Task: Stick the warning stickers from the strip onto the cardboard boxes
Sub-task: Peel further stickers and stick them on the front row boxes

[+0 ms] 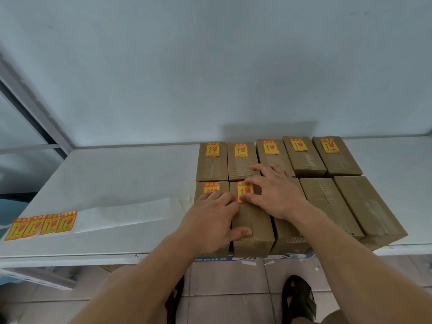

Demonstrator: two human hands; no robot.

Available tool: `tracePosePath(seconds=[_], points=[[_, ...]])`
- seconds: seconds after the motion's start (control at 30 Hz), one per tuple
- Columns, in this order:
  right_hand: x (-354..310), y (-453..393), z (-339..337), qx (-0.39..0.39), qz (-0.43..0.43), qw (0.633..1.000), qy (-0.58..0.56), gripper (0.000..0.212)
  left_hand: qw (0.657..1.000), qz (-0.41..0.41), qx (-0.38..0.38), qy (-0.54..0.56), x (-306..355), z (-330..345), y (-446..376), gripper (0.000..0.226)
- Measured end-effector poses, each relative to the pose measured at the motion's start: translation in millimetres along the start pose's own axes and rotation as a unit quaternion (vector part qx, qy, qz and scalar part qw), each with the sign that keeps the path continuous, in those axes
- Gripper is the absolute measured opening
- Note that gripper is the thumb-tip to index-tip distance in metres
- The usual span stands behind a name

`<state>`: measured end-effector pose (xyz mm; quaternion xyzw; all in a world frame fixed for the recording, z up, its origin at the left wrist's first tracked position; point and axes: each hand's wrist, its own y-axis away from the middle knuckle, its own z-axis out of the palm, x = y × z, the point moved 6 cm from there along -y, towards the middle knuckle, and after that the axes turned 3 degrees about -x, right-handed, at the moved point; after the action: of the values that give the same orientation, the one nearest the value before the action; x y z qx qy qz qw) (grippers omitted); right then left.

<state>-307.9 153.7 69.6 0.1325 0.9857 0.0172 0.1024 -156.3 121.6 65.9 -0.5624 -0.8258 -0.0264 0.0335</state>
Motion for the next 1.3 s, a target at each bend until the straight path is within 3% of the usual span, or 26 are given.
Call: tracePosePath(seconds=[0.27, 1.0, 1.17, 1.3], points=[[10, 4, 3, -0.017, 0.027, 0.999, 0.026, 0.063, 1.0, 0.001, 0.001, 0.0, -1, 2, -1, 0.066], [-11, -3, 5, -0.022, 0.02, 1.0, -0.003, 0.05, 1.0, 0.007, 0.003, 0.003, 1, 2, 4, 0.061], [-24, 2, -1, 0.005, -0.019, 1.0, -0.015, 0.047, 1.0, 0.006, 0.022, 0.013, -6, -8, 15, 0.056], [-54, 1, -16, 0.03, -0.078, 0.996, 0.009, 0.036, 0.996, 0.01, 0.082, -0.038, -30, -30, 39, 0.044]])
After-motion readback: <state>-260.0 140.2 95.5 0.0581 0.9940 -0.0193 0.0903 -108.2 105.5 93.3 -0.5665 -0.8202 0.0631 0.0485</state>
